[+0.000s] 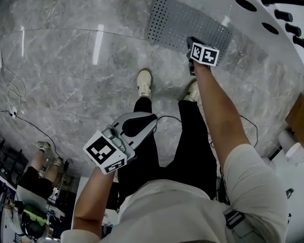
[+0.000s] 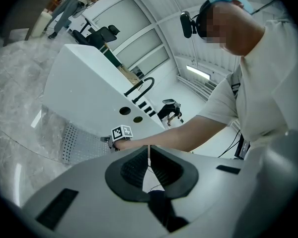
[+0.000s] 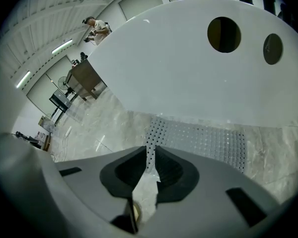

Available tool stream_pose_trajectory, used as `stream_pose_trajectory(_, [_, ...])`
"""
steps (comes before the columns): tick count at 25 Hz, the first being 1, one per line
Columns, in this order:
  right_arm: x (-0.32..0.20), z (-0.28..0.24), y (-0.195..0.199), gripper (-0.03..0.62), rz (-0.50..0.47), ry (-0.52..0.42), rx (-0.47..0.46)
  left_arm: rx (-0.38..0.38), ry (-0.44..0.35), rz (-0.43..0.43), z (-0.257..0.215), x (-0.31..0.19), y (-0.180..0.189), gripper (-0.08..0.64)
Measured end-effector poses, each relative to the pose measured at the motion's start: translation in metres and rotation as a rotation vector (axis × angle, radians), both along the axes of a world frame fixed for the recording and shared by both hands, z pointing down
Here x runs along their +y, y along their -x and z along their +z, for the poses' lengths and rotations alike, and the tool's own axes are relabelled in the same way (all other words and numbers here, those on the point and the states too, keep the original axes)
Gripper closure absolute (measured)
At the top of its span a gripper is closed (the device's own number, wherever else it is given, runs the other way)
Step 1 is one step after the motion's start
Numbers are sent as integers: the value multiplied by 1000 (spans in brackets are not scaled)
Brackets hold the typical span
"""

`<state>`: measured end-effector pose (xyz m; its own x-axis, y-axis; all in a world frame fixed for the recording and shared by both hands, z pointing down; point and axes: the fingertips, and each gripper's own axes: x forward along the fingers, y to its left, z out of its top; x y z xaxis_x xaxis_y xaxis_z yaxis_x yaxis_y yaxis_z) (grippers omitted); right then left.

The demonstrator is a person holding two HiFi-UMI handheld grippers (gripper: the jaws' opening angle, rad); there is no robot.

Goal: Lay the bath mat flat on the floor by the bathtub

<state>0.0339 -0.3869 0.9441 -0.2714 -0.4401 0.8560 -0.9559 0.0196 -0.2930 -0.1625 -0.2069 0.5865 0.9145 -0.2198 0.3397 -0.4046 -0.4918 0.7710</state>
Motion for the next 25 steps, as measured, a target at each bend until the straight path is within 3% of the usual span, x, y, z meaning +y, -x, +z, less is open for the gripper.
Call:
stream_pose_trajectory(10, [72,-96,0,552,-18,18,-15,-36,-148,159,-56,12,4,533])
stream_pose_trajectory(16, [141,-181,13,578,-118,15,-37,-65,-265,304,-95,24,-1,532])
stream_pose_trajectory(25, [259,-320,22,583,-198,-76,-69,-110,-367,432,-144,70,-18,534])
